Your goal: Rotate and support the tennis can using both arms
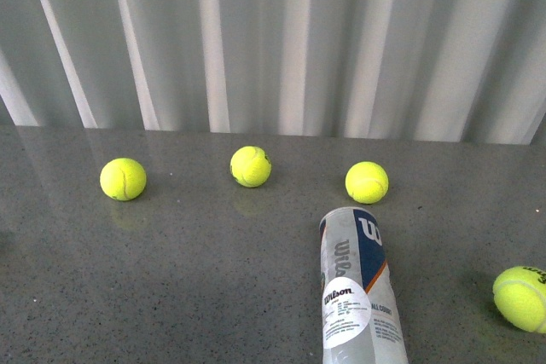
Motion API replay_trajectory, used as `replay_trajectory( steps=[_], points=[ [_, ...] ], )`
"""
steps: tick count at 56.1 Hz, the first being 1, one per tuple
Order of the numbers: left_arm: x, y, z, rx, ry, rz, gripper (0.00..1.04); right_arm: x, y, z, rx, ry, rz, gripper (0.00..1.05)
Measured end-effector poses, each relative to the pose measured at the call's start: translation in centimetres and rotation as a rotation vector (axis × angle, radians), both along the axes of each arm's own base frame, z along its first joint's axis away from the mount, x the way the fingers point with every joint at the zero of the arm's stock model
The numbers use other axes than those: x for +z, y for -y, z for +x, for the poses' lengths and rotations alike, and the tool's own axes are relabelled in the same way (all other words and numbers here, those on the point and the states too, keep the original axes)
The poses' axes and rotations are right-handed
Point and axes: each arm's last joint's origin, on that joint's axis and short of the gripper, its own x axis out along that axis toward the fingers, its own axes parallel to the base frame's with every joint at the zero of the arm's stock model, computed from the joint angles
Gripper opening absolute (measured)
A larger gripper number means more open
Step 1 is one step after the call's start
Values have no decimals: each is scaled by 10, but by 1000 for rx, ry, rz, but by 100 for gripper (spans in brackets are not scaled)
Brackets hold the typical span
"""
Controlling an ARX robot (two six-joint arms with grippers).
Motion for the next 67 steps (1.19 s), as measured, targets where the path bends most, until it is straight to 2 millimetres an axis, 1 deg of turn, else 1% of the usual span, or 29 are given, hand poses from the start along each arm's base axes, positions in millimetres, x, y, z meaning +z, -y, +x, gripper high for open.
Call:
replay_trajectory(
  steps=[3,4,5,8,9,10,11,13,14,18,20,21,23,29,36,44,50,67],
  points=[
    [0,0,0,0,0,0,98,7,10,23,-43,-37,51,97],
    [0,0,0,0,0,0,98,7,13,33,-45,-65,75,97],
    [0,0,0,0,0,0,98,6,14,38,-45,-82,83,97],
    [0,0,0,0,0,0,98,-1,19,70,-38,-198,158,97],
    [0,0,0,0,0,0,98,-6,20,81,-42,-239,180,97],
    [0,0,0,0,0,0,98,-15,19,97,-33,-308,206,97],
    [0,0,0,0,0,0,98,-21,18,107,-18,-352,224,97],
    [0,0,0,0,0,0,98,-40,9,132,13,-473,252,97],
    [0,0,0,0,0,0,98,-46,5,140,24,-504,251,97],
    [0,0,0,0,0,0,98,-63,-13,158,92,-598,254,97],
    [0,0,0,0,0,0,98,-72,-26,167,132,-651,244,97],
    [0,0,0,0,0,0,98,-74,-29,169,143,-663,241,97],
    [0,0,0,0,0,0,98,-83,-44,175,201,-714,233,97],
    [0,0,0,0,0,0,98,-102,-79,185,340,-831,212,97],
    [0,0,0,0,0,0,98,-128,-109,190,424,-949,177,97],
    [0,0,0,0,0,0,98,-143,-119,195,434,-1016,130,97],
    [0,0,0,0,0,0,98,-149,-120,201,419,-1044,113,97],
    [0,0,0,0,0,0,98,-165,-126,214,429,-1073,142,97]
  ],
)
